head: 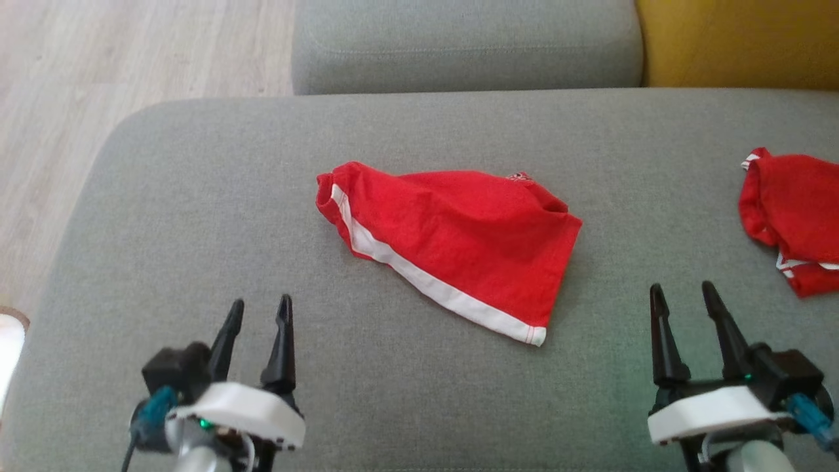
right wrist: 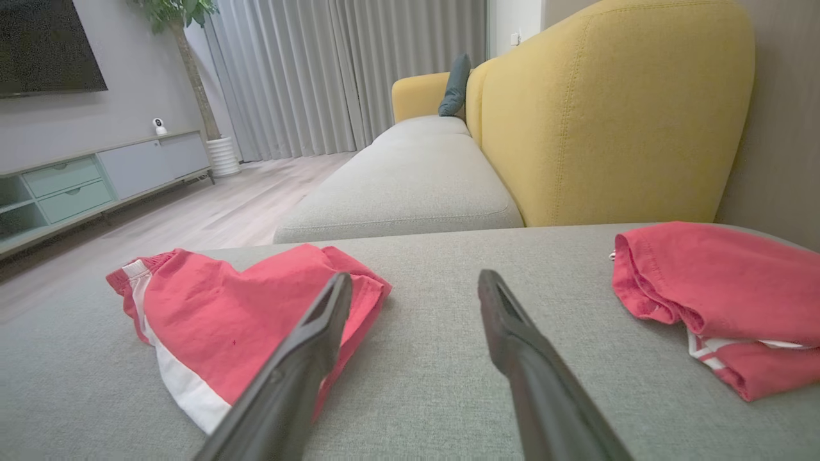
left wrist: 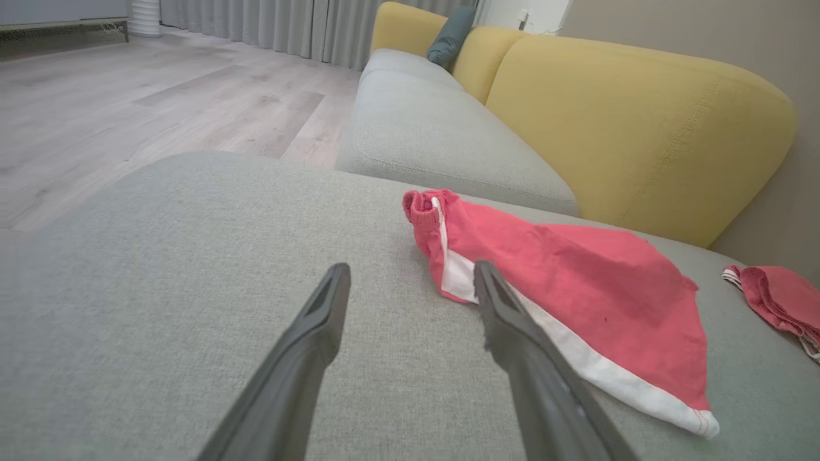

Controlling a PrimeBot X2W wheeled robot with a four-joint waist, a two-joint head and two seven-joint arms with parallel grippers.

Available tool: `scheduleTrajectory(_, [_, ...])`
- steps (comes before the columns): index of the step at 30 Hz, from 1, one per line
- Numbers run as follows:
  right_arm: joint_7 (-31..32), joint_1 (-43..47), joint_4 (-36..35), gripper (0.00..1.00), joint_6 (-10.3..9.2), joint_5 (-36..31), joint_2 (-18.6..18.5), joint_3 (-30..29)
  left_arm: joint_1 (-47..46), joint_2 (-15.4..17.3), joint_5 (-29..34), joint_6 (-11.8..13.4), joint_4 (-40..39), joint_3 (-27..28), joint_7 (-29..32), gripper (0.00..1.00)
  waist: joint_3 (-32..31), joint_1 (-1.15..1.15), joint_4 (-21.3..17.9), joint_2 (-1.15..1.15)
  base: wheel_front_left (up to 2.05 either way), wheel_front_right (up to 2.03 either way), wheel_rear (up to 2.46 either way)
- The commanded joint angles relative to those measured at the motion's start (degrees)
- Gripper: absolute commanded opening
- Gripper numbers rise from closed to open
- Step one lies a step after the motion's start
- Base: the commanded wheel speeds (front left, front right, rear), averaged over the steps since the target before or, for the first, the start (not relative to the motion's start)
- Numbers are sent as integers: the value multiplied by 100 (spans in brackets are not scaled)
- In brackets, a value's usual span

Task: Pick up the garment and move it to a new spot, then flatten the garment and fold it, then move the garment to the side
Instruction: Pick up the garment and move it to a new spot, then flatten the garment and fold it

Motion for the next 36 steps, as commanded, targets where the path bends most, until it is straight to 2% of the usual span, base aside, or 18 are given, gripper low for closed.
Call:
scheduleTrajectory(1, [-92, -107, -144, 100, 37, 30, -29, 166, -83, -34, 90, 2, -253, 284, -70, 100, -34, 0, -3, 0, 0, 0, 0])
scheduleTrajectory(14, [-130, -124, 24, 100, 37, -8, -29, 211, 158, -282, 395, -198, -216, 538, -71, 100, -90, 0, 23, 0, 0, 0, 0])
scheduleTrajectory(36, [-66, -134, 32, 100, 37, -25, -29, 239, 134, -405, 578, -342, -120, 721, -71, 100, -21, 0, 14, 0, 0, 0, 0])
